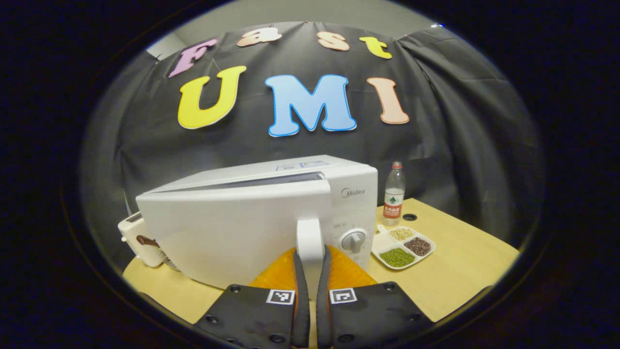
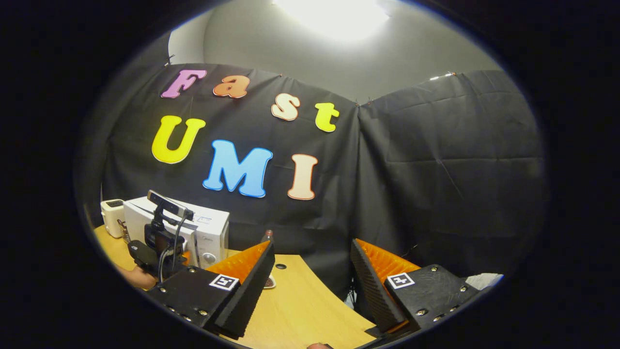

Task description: Open the microwave oven with the left hand, put the food in, and close the microwave oven.

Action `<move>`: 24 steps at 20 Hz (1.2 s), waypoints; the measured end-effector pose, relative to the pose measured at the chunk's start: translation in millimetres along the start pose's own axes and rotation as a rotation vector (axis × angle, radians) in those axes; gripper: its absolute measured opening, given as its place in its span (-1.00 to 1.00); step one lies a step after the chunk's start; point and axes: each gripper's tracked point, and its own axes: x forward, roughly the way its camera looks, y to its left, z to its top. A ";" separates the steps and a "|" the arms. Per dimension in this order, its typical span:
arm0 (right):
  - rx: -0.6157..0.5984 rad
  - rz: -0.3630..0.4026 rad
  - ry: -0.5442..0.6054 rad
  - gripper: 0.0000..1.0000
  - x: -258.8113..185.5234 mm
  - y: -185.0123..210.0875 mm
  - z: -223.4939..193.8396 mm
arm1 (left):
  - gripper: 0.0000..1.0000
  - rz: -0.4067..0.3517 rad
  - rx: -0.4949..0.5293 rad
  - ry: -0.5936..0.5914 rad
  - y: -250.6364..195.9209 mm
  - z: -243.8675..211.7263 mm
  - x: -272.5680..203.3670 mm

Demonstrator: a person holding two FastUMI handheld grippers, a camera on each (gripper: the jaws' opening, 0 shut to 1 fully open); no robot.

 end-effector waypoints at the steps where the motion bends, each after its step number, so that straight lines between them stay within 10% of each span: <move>1: -0.012 0.017 -0.007 0.91 1.0 4.0 0.0 | -0.71 -0.012 -0.010 0.020 -0.1 -3.5 -3.7; 24: 0.077 0.451 -0.116 0.91 -63.1 33.7 8.5 | -0.72 0.241 -0.054 0.082 90.8 -51.0 -186.6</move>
